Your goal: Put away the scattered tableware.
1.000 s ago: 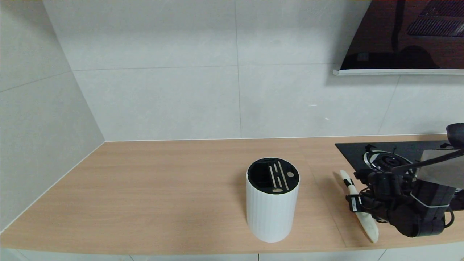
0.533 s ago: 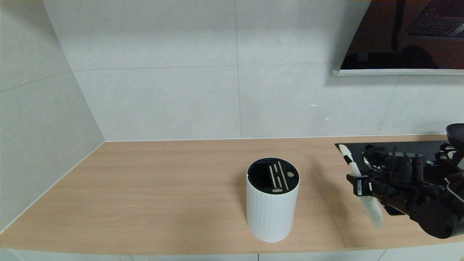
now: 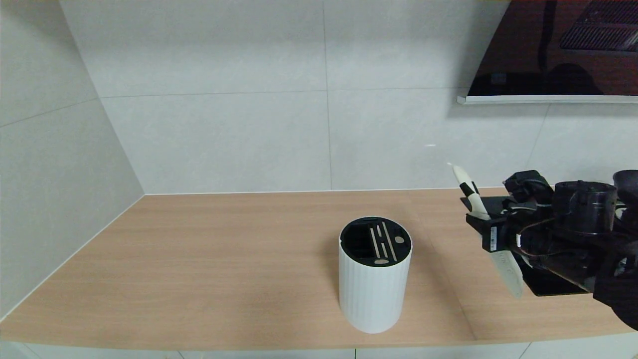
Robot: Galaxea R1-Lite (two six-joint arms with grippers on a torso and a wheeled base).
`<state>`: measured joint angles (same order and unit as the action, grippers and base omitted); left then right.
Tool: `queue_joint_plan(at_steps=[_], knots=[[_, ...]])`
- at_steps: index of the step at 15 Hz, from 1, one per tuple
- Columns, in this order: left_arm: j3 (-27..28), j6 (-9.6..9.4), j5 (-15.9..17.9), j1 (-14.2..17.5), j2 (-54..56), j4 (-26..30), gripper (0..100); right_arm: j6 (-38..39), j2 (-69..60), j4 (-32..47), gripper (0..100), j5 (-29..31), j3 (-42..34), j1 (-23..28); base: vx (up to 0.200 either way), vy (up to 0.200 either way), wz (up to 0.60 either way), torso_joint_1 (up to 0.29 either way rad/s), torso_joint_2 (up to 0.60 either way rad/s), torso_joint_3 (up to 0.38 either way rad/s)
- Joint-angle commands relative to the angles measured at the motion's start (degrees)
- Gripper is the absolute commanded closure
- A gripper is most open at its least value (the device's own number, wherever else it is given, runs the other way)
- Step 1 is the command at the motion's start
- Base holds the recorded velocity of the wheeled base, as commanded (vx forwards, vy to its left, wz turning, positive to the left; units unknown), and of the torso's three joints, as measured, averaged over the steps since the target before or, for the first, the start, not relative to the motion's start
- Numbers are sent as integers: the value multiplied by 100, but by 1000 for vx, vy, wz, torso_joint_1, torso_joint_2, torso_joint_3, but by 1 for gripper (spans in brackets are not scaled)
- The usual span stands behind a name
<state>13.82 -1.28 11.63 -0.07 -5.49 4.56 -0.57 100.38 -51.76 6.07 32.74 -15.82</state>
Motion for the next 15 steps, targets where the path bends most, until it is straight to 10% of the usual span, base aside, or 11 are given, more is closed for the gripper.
queue_joint_plan(at_steps=[1, 3, 6, 9, 15], knots=[[1351, 31, 1219, -28, -2211, 71, 0, -4, -405, 509, 100, 8, 716, -430, 0, 0, 0, 0, 0, 0], [2151, 66, 1685, -142, -3468, 36, 0, -4, -475, 861, 100, 8, 1252, -799, 0, 0, 0, 0, 0, 0], [3100, 374, 1711, -1188, -5173, -166, 0, 5, -528, 1643, 100, 149, 2307, -1485, 0, 0, 0, 0, 0, 0], [2977, 638, 1702, -1856, -6430, -1388, 0, 13, -660, 1766, 100, 500, 2315, -2162, 0, 0, 0, 0, 0, 0], [2335, 2220, 1562, -2427, -7318, -4112, 0, 215, -836, 1748, 100, 782, 2087, -3041, 0, 0, 0, 0, 0, 0]])
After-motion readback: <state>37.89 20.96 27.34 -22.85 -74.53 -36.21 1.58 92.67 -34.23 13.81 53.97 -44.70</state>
